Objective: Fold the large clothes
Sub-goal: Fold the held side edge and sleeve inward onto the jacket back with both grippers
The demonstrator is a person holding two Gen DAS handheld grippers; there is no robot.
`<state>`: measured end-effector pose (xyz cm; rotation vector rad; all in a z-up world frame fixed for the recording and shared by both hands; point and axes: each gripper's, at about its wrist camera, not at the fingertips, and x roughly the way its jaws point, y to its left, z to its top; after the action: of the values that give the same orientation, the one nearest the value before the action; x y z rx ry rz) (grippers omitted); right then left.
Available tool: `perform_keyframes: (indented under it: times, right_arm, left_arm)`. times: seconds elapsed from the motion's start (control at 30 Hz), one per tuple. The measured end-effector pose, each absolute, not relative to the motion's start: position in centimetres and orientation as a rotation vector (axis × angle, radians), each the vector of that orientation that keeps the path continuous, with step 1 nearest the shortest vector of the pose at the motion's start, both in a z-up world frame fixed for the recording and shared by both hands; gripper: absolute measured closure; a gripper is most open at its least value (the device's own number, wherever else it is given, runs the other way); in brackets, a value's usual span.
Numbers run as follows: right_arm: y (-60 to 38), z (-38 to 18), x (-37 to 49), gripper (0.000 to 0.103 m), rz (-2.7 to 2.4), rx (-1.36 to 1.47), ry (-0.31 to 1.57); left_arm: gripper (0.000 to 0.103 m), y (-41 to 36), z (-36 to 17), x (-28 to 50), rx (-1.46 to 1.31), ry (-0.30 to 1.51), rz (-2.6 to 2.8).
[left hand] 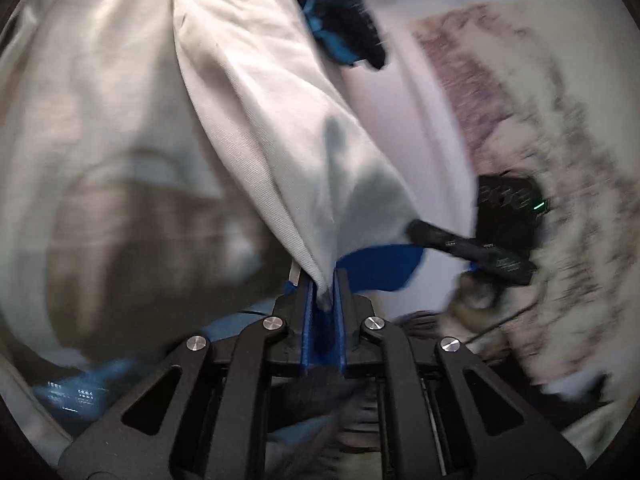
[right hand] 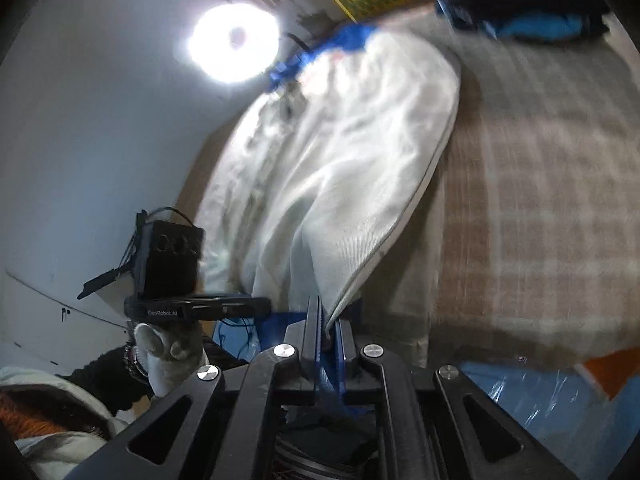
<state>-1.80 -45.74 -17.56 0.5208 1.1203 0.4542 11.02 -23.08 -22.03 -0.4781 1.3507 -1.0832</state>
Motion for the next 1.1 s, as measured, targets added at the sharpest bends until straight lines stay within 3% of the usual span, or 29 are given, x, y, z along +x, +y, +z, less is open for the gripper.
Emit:
perform_keyframes:
  times: [0.2, 0.37, 0.43, 0.5, 0.53, 0.63, 0.8, 1.03, 1.1]
  right_arm:
    - [-43.6, -23.5, -0.1, 0.1, 0.404, 0.466, 1.288]
    - [-42.2, -23.4, 0.0, 0.099, 0.379, 0.31, 1.313]
    - [-41.8, -22.5, -0.2, 0.092, 0.384, 0.268, 1.294]
    - [-42.3, -21.3, -0.9, 0.07, 0.399, 0.276, 1.259]
    - [-42.8, -20.7, -1.3, 0.067, 0.392, 0.285, 1.225]
    - [-44.9, -19.7, -1.9, 0.065, 0.372, 0.339, 1.168]
    - [-47.3, -21.0, -1.9, 0.051, 0.344, 0.46, 1.142]
    - [-47.8, -23.6, -1.5, 0.042, 0.347, 0.519, 1.168]
    - [-47.8, -24.0, -1.3, 0.035, 0.372, 0.535, 1.175]
  left_arm:
    - [0.096, -22.1, -22.7, 10.6, -0.26, 1.329, -0.939]
    - [0.095, -23.7, -20.9, 9.1, -0.125, 1.281, -0.952]
    - [0.095, -22.9, -20.5, 8.3, -0.078, 1.264, -0.958]
    - [0.095, -22.5, -19.7, 7.7, -0.054, 1.248, -0.951]
    - [0.095, -22.0, -19.1, 7.5, -0.056, 1.235, -0.947]
    - [0.095, -20.9, -17.4, 6.8, -0.042, 1.169, -0.925]
    - [0.095, -22.6, -16.3, 6.7, -0.004, 1.081, -0.941]
    - [0.095, -28.1, -20.2, 7.8, 0.0, 1.116, -0.976]
    - [0.095, -29.1, -20.9, 7.4, 0.0, 1.103, -0.985]
